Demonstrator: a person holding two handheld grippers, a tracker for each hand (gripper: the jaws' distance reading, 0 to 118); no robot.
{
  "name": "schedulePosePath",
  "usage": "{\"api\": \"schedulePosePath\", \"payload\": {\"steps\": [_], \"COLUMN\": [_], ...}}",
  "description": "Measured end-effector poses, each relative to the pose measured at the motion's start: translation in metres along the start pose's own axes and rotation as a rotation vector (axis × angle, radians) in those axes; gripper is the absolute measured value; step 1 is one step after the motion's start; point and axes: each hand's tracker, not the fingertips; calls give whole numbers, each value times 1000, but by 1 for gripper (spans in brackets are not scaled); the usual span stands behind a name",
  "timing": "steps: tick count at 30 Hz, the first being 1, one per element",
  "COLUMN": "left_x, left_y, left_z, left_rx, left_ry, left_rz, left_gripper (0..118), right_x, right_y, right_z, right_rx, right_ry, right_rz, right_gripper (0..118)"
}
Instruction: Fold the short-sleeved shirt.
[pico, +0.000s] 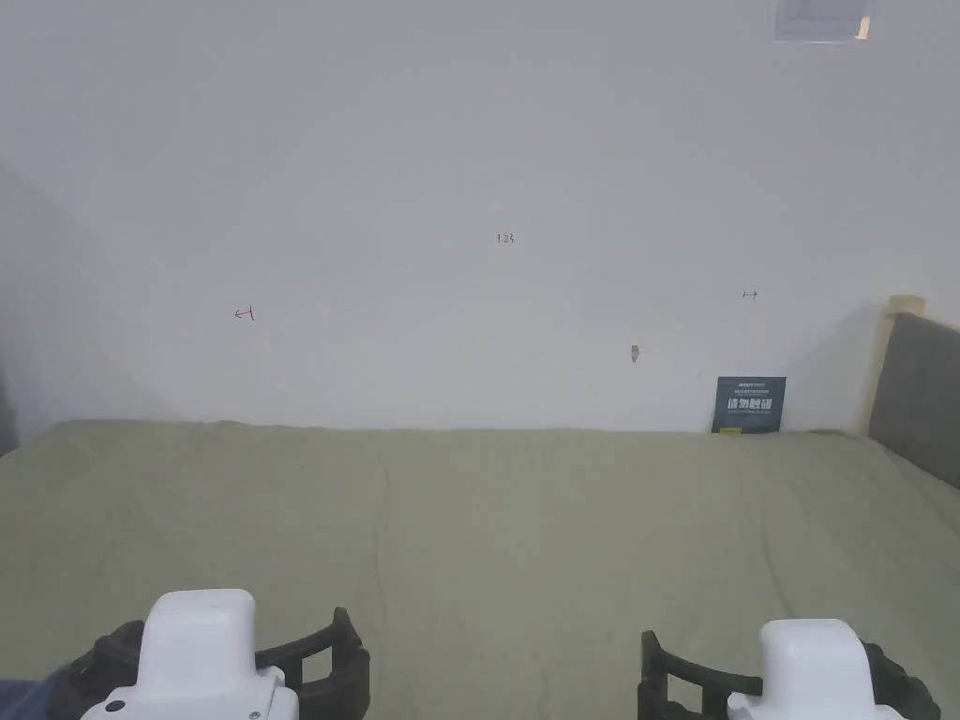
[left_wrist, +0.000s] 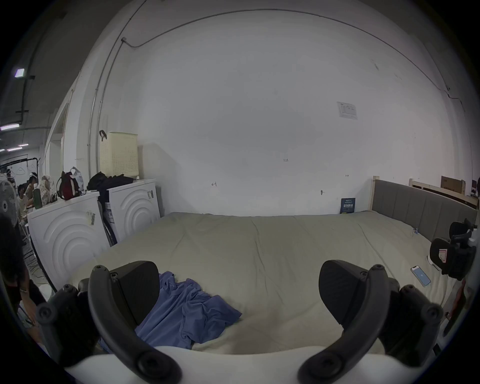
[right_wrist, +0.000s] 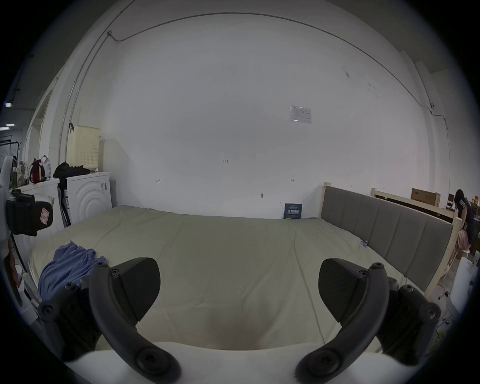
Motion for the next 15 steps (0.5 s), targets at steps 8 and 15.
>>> {"api": "schedulePosePath", "payload": {"steps": [8, 15], "left_x": [-3, -6], "left_y": [1, 1], "left_z": [1, -1], "left_rx": [1, -19], "left_ry": [14, -2], "left_rz": [32, 46], "left_gripper": [118, 118], "right_x": [1, 1], "right_y": [0, 1], "right_z": [1, -1], "right_rx": [0, -5], "right_ry": [-12, -7], "right_rz": [-4, -2], "right_gripper": [118, 118]}}
